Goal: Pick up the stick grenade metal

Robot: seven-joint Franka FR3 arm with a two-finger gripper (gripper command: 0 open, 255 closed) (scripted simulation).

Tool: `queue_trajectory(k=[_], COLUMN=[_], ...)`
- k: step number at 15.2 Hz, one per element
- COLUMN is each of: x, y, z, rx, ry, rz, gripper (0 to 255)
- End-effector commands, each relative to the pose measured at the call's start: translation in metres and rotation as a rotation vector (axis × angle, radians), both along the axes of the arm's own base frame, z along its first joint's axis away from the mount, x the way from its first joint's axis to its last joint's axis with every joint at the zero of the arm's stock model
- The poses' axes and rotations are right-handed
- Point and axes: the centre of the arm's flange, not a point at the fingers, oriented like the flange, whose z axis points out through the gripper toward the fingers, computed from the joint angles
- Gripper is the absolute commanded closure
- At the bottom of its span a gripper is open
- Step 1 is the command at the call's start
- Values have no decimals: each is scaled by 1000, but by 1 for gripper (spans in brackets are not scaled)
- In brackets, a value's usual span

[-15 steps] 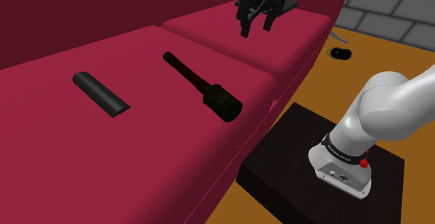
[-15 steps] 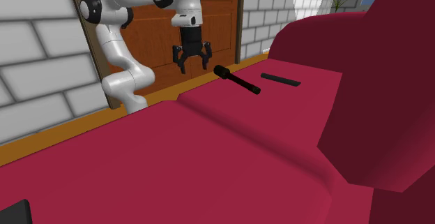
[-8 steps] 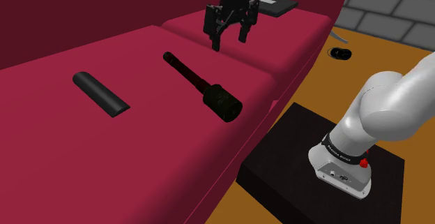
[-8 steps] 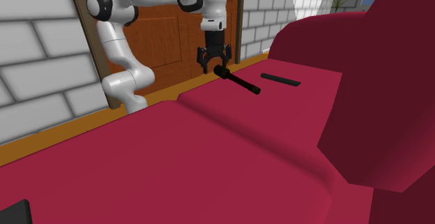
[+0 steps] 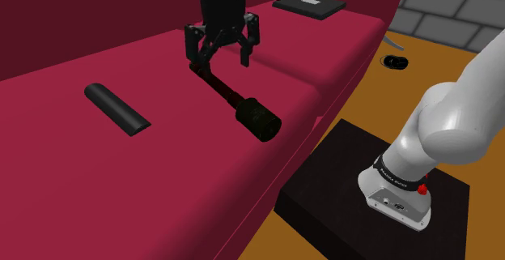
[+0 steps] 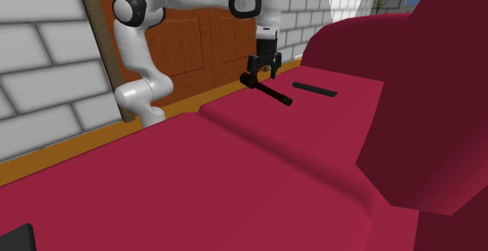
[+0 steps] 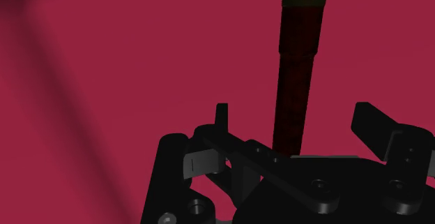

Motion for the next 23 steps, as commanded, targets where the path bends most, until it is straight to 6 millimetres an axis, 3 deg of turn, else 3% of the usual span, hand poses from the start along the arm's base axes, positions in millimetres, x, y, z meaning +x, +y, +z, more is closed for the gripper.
queue_trajectory(k=[1,9,10,19,23], x=[4,4,5,4,4], y=[12,12,12,12,12], z=[-4,-39,-39,-39,-18], rx=[0,0,0,0,0], ry=[5,5,5,5,5], rz=[-1,-1,-1,-1,-1], gripper=[0,0,255,255,255])
